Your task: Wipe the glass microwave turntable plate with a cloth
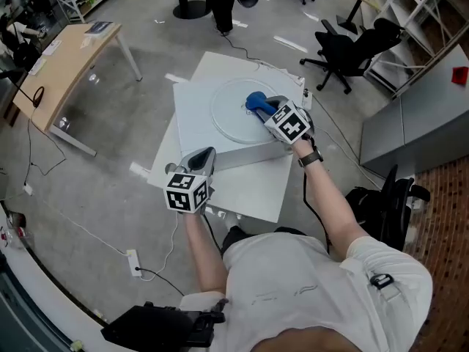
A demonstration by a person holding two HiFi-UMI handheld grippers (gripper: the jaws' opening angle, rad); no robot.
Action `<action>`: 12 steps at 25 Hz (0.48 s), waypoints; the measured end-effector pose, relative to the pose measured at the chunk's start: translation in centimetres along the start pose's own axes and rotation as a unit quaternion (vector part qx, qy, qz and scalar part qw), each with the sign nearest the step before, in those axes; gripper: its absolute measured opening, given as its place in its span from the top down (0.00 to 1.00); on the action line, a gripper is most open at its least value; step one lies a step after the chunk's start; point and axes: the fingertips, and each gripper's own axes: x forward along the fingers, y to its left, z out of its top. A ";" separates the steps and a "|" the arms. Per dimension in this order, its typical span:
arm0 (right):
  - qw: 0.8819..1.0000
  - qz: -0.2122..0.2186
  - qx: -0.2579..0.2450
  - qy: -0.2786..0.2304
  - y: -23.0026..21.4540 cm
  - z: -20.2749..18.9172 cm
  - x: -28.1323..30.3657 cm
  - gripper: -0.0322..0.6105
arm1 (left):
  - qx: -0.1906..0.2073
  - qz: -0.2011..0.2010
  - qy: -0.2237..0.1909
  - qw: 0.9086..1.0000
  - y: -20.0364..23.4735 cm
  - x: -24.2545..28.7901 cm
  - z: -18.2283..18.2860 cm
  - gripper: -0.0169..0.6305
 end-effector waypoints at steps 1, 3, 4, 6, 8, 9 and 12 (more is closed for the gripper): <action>0.999 -0.002 0.010 -0.037 0.4 0.5 -1.2 0.85 | 0.001 0.006 -0.003 1.000 -0.3 -0.6 0.0 0.97; 0.989 -0.003 0.065 -0.134 1.5 1.9 -4.4 0.85 | 0.006 0.020 -0.013 1.000 -1.2 -1.8 0.3 0.97; 0.976 -0.001 0.111 -0.187 2.0 2.5 -6.5 0.85 | 0.010 0.026 -0.020 0.999 -1.9 -2.3 0.6 0.97; 0.937 0.027 0.210 -0.278 3.4 2.9 -11.5 0.86 | 0.021 0.035 -0.039 0.998 -4.2 -3.2 1.1 0.97; 0.897 0.080 0.268 -0.342 5.5 2.0 -16.6 0.86 | 0.037 0.040 -0.062 0.997 -8.0 -3.6 1.3 0.97; 0.885 0.099 0.271 -0.366 6.6 1.1 -19.1 0.86 | 0.048 0.042 -0.077 0.995 -10.4 -3.7 1.4 0.97; 0.880 0.107 0.225 -0.405 10.1 -3.2 -25.5 0.85 | 0.075 0.063 -0.133 0.986 -18.0 -4.8 0.8 0.97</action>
